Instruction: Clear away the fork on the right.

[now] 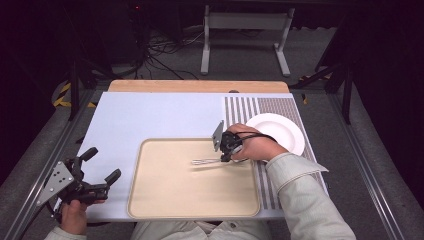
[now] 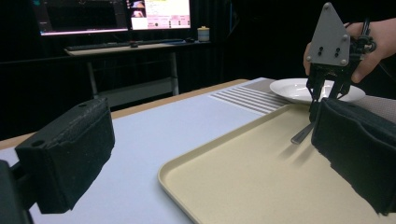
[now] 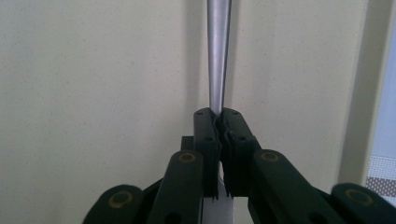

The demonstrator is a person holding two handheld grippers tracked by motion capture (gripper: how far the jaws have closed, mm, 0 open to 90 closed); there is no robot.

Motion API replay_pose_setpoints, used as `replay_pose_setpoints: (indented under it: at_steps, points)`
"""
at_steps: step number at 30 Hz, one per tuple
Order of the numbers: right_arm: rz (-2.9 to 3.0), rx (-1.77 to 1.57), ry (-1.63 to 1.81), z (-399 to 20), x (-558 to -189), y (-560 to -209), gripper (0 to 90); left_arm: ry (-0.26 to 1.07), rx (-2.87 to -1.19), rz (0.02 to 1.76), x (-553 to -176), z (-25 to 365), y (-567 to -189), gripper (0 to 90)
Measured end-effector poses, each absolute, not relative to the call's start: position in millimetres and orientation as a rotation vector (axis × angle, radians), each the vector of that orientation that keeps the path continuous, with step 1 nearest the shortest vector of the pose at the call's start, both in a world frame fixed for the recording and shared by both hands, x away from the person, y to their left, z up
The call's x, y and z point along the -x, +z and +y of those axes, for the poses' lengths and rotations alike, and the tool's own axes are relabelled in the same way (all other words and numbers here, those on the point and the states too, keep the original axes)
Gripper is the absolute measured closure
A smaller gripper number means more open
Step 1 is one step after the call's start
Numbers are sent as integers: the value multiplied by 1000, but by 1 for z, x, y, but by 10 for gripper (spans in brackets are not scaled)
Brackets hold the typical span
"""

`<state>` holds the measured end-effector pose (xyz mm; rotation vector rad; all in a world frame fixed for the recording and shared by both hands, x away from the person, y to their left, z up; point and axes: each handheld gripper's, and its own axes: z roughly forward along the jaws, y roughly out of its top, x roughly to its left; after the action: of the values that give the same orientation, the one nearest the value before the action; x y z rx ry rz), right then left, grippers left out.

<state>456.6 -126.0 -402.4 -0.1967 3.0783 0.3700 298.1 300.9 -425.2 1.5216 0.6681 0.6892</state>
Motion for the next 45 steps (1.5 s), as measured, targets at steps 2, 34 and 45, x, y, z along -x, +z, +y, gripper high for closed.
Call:
replay_pose_setpoints:
  at_steps: [2,34,45]
  points:
    - [3087,198,351,-125,-457,-404,865,690,-1524,667,-298,301,-425,2]
    - [3124,191,339,-122,-458,-412,806,687,-1523,668,-298,301,-425,2]
    - [3094,117,590,-113,-452,-395,900,688,-1519,667,-298,300,-425,2]
